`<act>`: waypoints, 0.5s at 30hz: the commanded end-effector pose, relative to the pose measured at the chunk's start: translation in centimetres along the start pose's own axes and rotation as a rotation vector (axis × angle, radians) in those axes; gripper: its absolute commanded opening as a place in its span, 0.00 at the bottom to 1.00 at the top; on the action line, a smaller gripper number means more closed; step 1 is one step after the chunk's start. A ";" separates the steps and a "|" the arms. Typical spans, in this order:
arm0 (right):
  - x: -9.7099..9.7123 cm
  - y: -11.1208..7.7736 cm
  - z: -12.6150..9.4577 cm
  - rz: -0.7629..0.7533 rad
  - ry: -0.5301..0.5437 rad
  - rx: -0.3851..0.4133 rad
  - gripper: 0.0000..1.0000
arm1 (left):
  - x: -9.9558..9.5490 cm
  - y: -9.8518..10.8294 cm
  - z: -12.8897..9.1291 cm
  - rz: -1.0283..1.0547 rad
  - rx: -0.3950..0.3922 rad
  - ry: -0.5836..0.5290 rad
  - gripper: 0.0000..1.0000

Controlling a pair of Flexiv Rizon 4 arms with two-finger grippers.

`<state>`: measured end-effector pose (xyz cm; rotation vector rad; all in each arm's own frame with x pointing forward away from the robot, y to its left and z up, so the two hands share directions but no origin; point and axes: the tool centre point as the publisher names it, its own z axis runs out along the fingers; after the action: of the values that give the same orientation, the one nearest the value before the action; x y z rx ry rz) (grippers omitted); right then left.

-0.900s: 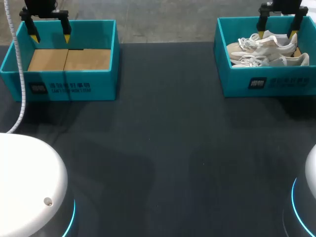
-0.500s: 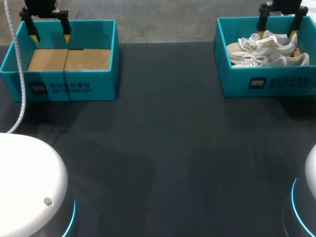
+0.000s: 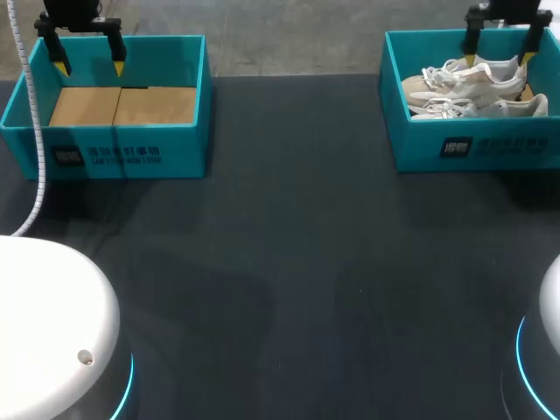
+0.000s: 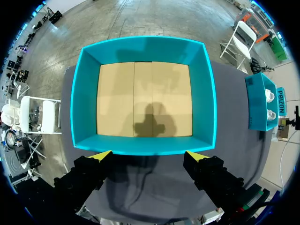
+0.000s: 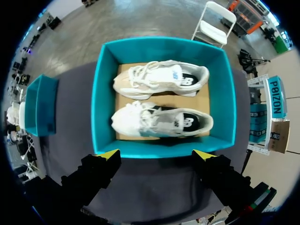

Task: Take the shoe out of the shoebox, open the shoe tongue, remove and reinsert the insole, then place the shoe into the shoebox

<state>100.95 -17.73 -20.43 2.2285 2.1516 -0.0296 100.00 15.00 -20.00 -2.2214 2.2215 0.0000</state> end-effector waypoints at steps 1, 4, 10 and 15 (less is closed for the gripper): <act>-2.4 0.6 1.0 0.022 0.008 0.002 1.00 | 0.0 0.0 0.0 0.000 0.000 0.000 1.00; -4.1 0.7 1.9 0.046 -0.014 -0.004 1.00 | 0.0 0.0 0.0 0.000 0.000 0.000 1.00; -7.5 1.0 3.7 0.099 -0.036 -0.025 1.00 | 0.0 0.0 0.0 0.000 0.000 0.000 1.00; -9.5 0.9 4.8 0.133 -0.053 -0.038 1.00 | 0.0 0.0 0.0 0.000 0.000 0.000 1.00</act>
<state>102.12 -26.78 -24.25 2.3151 1.9606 -0.0691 100.00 14.98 -20.00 -2.2210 2.2217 0.0001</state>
